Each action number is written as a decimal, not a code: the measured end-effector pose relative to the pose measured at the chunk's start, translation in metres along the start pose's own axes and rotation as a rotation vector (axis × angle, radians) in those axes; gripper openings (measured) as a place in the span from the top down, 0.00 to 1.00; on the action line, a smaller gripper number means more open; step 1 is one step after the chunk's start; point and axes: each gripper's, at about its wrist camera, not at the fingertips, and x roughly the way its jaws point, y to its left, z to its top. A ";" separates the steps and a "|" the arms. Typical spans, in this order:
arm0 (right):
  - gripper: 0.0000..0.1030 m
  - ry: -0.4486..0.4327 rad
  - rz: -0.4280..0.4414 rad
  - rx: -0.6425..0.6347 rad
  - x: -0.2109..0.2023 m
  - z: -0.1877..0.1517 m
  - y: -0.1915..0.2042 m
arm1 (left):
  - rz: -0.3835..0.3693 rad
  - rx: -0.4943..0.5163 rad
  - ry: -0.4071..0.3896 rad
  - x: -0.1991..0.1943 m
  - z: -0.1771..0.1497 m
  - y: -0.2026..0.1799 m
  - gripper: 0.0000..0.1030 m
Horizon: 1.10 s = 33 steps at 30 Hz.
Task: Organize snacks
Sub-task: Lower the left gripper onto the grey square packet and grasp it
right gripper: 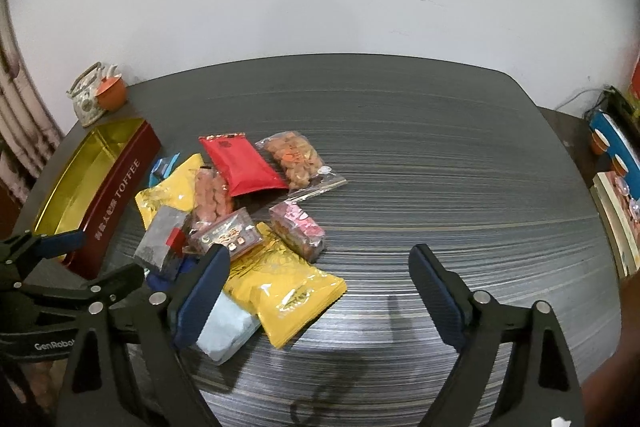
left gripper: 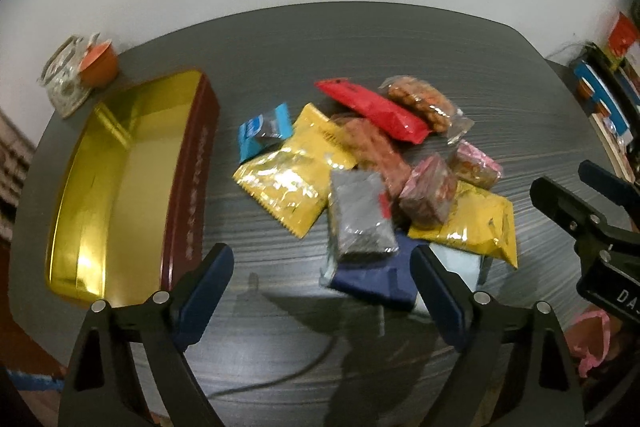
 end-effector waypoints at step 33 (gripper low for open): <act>0.19 0.027 0.011 0.011 0.007 -0.002 -0.004 | -0.109 -0.010 0.124 0.040 0.012 -0.004 0.64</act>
